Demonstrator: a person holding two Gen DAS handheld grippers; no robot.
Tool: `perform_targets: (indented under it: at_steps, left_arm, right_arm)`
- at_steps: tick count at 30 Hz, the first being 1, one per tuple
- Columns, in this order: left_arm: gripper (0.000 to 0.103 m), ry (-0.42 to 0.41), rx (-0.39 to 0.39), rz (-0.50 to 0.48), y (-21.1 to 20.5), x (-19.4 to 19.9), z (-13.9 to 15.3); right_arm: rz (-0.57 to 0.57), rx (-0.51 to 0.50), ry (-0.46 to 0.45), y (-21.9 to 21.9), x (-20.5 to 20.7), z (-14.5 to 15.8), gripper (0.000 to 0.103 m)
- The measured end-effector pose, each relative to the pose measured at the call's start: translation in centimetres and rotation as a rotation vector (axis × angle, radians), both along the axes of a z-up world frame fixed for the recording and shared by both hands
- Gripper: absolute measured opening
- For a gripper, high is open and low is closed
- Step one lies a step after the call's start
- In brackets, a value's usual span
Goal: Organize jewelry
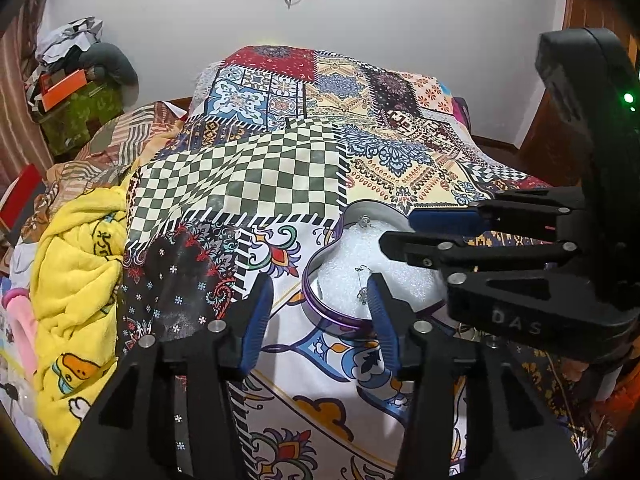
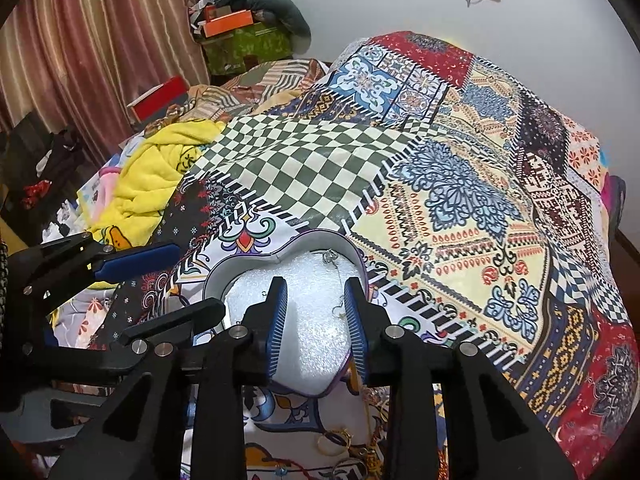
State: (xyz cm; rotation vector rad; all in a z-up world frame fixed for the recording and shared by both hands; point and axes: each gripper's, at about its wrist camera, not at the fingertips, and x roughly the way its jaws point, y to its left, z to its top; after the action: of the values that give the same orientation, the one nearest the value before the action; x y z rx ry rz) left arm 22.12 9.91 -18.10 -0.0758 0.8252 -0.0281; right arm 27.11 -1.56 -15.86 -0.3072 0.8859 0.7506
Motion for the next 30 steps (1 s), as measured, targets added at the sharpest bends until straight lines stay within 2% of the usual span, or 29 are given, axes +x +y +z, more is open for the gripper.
perform_targets:
  at_steps: [2, 4, 6, 19, 30]
  left_arm:
    - [0.048, 0.002, -0.003, 0.001, 0.0, -0.1, 0.0]
    - [0.049, 0.005, -0.007, 0.002, 0.0, -0.3, 0.1]
    - [0.049, 0.005, -0.006, 0.002, -0.1, -0.6, 0.2]
    - [0.050, 0.002, 0.000, -0.019, -1.7, -2.3, 1.6]
    - [0.053, 0.042, 0.011, -0.072, -4.8, -4.6, 2.1]
  right_arm:
    - [-0.010, -0.003, -0.012, -0.3, -0.1, 0.2, 0.032]
    - [-0.020, -0.006, -0.024, -0.8, -0.3, 0.4, 0.041]
    - [-0.027, -0.006, -0.036, -1.2, -0.5, 0.6, 0.043]
    - [-0.098, 0.016, -0.076, -5.1, -2.5, 2.8, 0.043]
    - [-0.231, 0.021, -0.065, -11.9, -4.7, 3.6, 0.043]
